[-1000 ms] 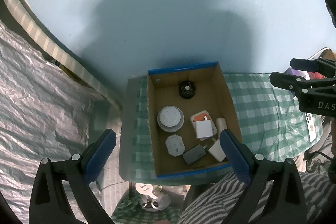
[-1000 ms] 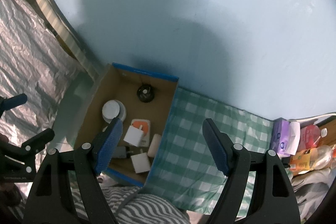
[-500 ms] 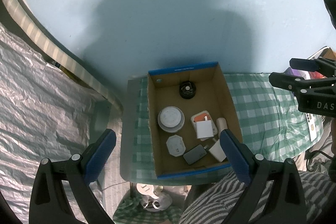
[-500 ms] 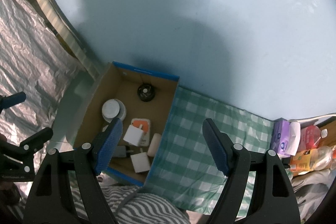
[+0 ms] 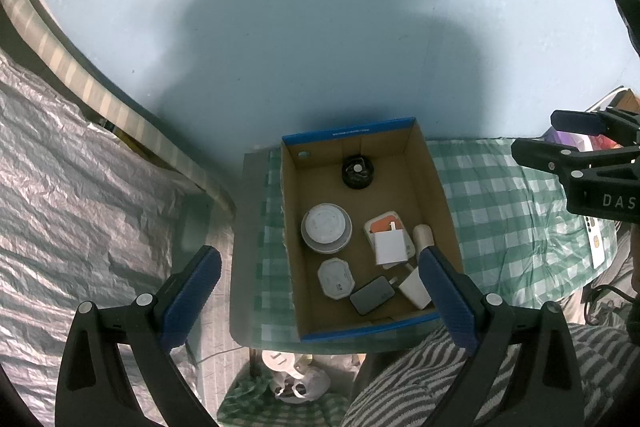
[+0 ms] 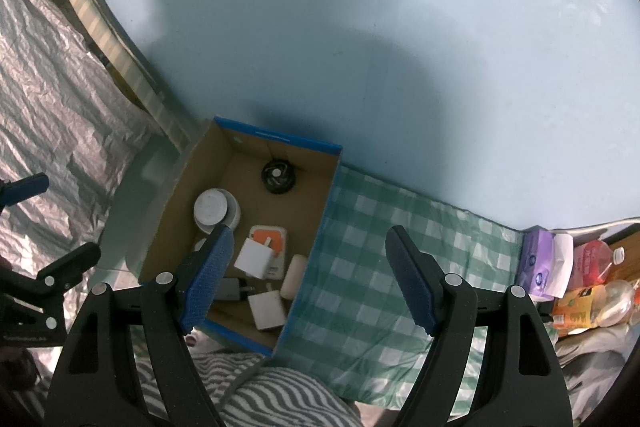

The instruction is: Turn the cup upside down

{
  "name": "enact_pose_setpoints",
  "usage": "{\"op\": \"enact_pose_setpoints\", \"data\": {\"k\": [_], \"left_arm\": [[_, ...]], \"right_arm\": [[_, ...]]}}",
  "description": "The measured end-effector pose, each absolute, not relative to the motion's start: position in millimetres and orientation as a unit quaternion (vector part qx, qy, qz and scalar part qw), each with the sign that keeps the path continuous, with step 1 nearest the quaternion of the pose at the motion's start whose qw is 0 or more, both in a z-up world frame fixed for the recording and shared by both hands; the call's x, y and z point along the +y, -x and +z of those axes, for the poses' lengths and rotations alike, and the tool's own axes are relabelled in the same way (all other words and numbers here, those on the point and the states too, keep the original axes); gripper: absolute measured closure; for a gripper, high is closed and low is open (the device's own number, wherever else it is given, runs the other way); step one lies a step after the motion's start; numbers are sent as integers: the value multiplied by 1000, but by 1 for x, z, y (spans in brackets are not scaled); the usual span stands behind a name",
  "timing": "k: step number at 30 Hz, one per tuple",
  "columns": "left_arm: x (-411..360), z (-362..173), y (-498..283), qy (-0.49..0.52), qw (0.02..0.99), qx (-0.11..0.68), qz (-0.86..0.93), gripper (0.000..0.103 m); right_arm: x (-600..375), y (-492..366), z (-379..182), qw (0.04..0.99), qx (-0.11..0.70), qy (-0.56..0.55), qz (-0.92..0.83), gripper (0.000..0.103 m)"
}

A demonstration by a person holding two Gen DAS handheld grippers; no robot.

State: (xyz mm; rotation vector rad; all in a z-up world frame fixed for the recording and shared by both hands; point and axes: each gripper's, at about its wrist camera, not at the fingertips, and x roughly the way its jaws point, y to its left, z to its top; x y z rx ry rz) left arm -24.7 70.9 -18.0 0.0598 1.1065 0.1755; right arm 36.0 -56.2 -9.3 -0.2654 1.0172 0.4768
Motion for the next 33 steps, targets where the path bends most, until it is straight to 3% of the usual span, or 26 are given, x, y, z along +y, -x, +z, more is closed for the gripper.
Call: {"op": "enact_pose_setpoints", "data": {"k": [33], "left_arm": [[63, -19, 32, -27, 845, 528, 84, 3]], "right_arm": [[-58, -37, -11, 839, 482, 123, 221, 25]]}}
